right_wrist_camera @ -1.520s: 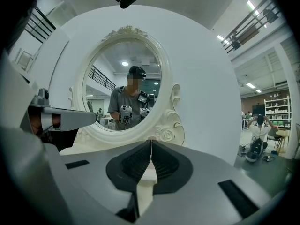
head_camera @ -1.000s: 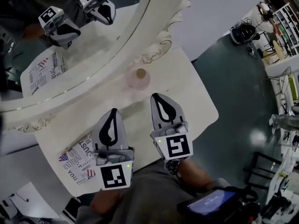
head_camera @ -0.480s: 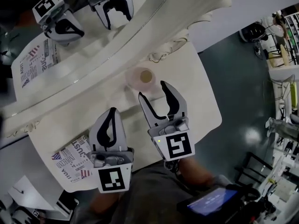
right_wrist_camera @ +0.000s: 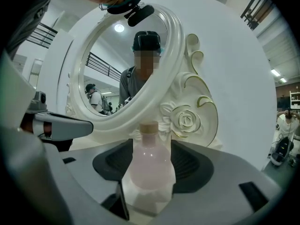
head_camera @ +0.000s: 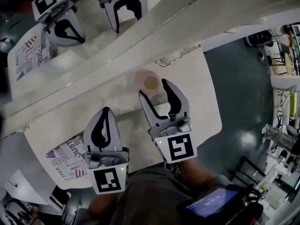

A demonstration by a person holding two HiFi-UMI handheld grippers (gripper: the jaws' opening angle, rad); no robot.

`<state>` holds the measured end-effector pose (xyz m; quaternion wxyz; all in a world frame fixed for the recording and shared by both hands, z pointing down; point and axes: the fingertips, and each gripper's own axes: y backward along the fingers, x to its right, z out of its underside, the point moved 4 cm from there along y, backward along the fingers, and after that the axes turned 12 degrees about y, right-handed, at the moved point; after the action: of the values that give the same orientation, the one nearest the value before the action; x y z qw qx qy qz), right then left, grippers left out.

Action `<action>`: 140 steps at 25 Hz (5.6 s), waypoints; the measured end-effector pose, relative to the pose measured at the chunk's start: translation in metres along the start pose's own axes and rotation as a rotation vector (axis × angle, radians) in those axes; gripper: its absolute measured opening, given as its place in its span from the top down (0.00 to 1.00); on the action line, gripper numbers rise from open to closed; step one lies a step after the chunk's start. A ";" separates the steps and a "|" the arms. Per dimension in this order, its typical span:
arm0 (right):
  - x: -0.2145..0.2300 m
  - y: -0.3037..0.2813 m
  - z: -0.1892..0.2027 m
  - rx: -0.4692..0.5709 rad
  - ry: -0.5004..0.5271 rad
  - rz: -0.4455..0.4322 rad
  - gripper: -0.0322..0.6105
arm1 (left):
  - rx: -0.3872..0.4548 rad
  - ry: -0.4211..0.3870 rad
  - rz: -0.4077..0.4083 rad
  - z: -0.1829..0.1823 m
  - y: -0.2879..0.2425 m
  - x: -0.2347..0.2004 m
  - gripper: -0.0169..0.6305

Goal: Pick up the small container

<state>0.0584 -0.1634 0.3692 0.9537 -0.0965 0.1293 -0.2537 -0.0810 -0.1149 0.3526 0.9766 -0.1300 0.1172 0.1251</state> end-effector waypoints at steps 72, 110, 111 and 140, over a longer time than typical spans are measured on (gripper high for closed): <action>0.001 -0.022 -0.014 0.018 0.007 -0.019 0.73 | 0.019 0.013 -0.017 -0.004 -0.002 -0.004 0.95; -0.009 0.023 -0.069 0.105 0.041 -0.007 0.73 | 0.081 -0.020 -0.058 -0.037 0.041 0.008 0.95; -0.010 0.026 -0.072 0.110 0.044 -0.006 0.73 | 0.078 -0.016 -0.064 -0.038 0.044 0.006 0.95; -0.052 0.103 -0.113 0.180 0.060 0.100 0.73 | 0.199 -0.060 0.038 -0.078 0.117 0.006 0.95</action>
<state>0.0285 -0.0622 0.2467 0.9657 0.0037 0.1390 -0.2192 -0.1231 -0.0262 0.2518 0.9852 -0.0263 0.1020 0.1351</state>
